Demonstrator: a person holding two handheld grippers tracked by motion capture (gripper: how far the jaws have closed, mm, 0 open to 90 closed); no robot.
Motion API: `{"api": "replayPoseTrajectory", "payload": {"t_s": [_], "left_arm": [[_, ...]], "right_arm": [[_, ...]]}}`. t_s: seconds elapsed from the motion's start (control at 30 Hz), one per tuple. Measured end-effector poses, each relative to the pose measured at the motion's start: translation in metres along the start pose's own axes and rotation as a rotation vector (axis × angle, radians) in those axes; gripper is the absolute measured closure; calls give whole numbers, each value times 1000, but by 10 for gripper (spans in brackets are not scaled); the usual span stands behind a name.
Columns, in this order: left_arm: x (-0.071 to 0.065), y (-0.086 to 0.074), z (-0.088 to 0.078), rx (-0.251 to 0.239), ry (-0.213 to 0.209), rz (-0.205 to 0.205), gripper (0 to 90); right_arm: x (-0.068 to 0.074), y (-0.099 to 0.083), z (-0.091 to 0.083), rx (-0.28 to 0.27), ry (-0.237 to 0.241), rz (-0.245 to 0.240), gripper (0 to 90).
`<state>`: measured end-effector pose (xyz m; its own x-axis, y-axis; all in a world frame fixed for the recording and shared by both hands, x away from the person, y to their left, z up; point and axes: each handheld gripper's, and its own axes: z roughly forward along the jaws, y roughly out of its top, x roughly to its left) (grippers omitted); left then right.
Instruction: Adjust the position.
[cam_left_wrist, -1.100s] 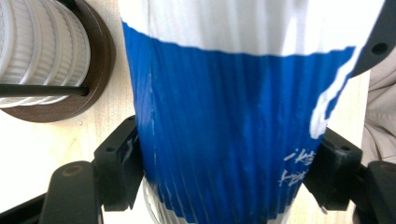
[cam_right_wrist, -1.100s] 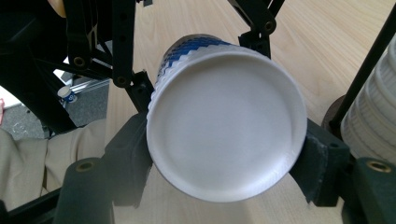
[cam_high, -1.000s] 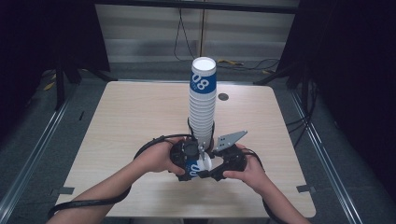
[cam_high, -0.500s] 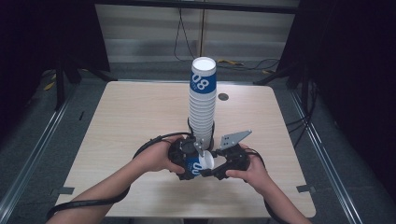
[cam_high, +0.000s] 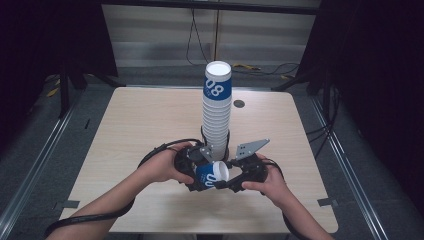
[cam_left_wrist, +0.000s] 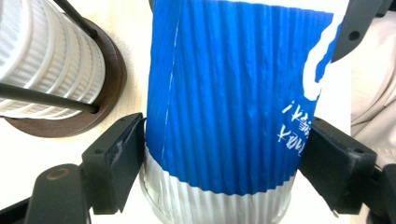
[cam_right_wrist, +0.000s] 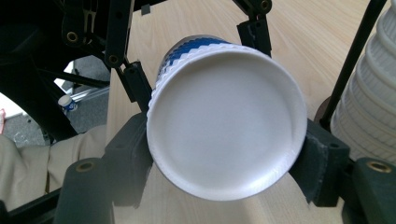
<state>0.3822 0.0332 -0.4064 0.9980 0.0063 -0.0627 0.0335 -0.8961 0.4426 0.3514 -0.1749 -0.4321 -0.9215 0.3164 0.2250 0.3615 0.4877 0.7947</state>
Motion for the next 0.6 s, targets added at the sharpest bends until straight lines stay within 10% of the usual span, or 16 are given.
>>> {"api": "replayPoseTrajectory", "payload": {"t_s": [0.6], "left_arm": [[3,-20,-13,-72,13,-85,184]], "right_arm": [[-3,-13,-12,16,-38,10,291]]}}
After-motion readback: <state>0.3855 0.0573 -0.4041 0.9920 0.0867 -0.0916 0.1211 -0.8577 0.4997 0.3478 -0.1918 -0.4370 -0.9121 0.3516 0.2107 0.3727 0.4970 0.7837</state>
